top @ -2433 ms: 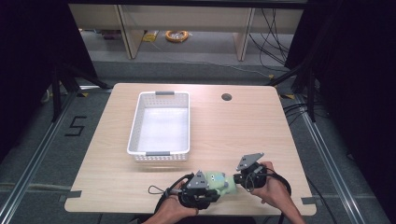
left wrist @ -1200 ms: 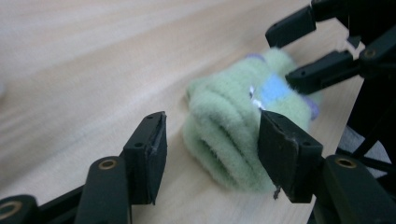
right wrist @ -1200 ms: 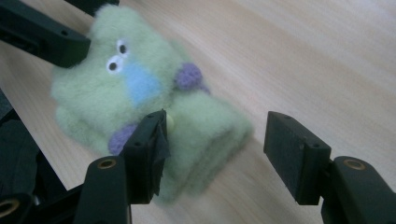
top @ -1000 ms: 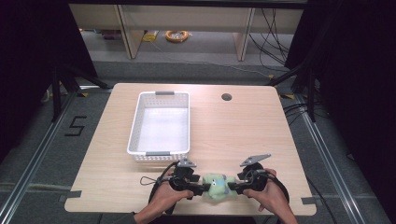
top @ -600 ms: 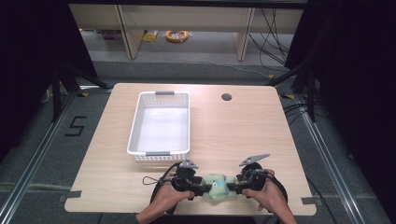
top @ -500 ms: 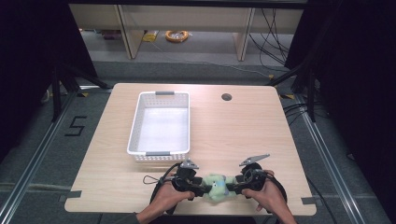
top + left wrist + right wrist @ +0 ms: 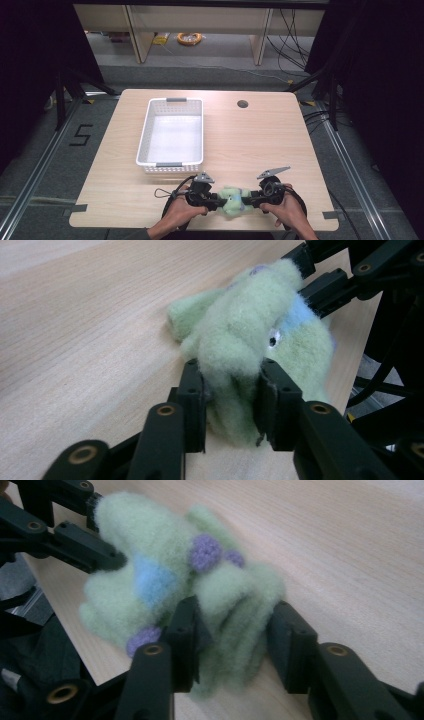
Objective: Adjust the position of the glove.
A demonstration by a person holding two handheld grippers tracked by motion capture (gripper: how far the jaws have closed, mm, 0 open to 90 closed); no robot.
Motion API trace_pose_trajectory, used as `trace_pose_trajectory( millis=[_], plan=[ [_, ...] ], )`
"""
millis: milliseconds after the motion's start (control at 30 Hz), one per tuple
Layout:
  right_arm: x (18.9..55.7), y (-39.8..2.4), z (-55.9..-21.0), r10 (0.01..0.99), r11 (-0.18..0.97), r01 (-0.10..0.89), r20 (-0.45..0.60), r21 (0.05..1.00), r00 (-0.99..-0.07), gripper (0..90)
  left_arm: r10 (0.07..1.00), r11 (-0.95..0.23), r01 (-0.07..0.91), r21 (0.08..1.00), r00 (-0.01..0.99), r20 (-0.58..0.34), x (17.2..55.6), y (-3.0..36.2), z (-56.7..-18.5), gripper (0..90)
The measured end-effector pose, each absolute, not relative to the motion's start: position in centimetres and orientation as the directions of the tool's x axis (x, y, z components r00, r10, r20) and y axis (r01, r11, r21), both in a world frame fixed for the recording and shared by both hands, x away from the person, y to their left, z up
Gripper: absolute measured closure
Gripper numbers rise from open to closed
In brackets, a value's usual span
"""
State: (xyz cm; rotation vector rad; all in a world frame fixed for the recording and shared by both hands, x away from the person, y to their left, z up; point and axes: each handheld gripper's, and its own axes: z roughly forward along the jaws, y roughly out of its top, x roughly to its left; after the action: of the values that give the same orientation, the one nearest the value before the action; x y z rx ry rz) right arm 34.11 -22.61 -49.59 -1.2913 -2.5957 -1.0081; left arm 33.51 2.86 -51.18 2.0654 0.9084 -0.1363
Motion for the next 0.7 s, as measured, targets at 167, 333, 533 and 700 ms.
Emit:
trace_pose_trajectory(
  millis=[167, 333, 533, 700],
  plan=[
    [33.7, -22.4, -49.3, 0.677, 0.453, 0.713, 0.315, 0.535, -0.666, 68.0, 0.555, -0.357, 0.645, 0.675, 0.728, -0.402, 33.4, 2.8, -51.2, 73.1],
    [33.4, -22.4, -49.3, 0.675, 0.452, 0.692, 0.290, 0.563, -0.678, 70.3, 0.539, -0.364, 0.633, 0.683, 0.741, -0.400, 33.4, 2.8, -51.2, 75.1],
    [33.2, -22.8, -48.9, 0.664, 0.459, 0.685, 0.293, 0.566, -0.688, 71.6, 0.523, -0.370, 0.621, 0.691, 0.754, -0.398, 33.4, 2.9, -50.8, 76.3],
    [32.9, -22.9, -48.7, 0.666, 0.449, 0.678, 0.288, 0.581, -0.688, 71.8, 0.507, -0.382, 0.605, 0.698, 0.769, -0.389, 33.4, 2.9, -50.4, 76.4]
  ],
)
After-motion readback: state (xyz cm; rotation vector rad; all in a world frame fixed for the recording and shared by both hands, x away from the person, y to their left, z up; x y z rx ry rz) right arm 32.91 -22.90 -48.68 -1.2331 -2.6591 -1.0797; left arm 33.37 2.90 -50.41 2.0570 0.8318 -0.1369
